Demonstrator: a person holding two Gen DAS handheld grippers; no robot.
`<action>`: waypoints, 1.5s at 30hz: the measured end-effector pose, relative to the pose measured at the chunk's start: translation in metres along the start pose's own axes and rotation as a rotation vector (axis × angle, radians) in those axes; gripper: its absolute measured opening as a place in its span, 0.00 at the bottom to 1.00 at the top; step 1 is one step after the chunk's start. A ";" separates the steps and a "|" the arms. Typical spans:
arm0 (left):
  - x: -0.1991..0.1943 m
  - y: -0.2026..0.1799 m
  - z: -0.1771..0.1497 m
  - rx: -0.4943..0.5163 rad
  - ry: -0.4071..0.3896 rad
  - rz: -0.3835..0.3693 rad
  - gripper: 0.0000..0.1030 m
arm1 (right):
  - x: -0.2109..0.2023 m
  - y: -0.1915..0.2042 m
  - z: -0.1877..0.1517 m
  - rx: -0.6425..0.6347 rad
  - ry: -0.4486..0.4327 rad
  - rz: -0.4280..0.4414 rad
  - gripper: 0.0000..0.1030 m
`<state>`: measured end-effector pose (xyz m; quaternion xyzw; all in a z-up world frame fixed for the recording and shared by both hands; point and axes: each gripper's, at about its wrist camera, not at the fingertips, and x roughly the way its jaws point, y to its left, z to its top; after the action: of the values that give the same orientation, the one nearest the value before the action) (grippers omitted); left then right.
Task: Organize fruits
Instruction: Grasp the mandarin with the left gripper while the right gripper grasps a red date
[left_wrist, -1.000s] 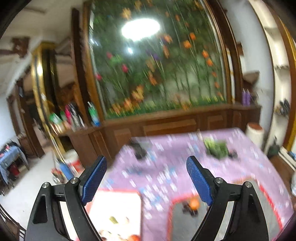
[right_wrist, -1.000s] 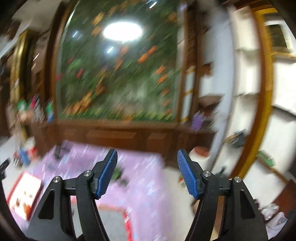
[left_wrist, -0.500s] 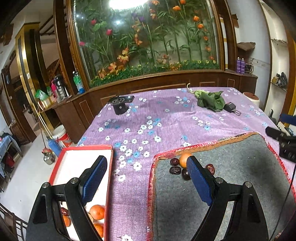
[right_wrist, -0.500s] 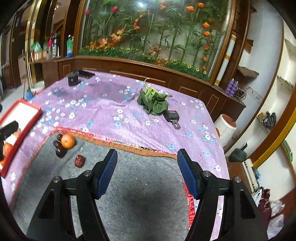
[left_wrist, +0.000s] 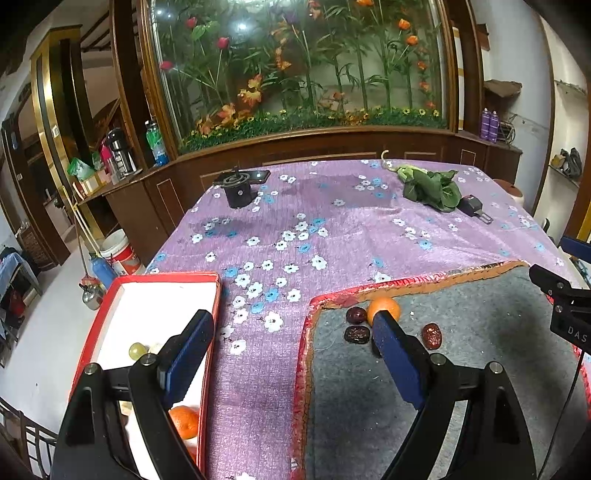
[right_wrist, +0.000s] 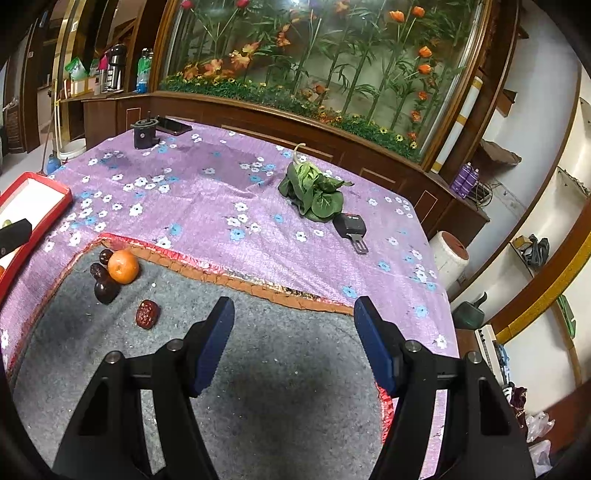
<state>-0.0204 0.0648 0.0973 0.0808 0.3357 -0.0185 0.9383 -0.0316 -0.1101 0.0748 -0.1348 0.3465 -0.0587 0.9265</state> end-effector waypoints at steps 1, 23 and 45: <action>0.003 0.002 0.000 -0.006 0.011 -0.006 0.85 | 0.002 0.000 0.000 -0.001 0.004 0.008 0.66; 0.092 -0.011 0.021 -0.023 0.208 -0.255 0.62 | 0.082 0.034 -0.013 0.141 0.167 0.591 0.45; 0.107 -0.069 -0.001 0.298 0.239 -0.340 0.52 | 0.079 0.078 -0.024 0.017 0.157 0.564 0.22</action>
<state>0.0561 -0.0009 0.0195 0.1619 0.4465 -0.2157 0.8532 0.0130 -0.0567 -0.0148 -0.0204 0.4403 0.1882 0.8776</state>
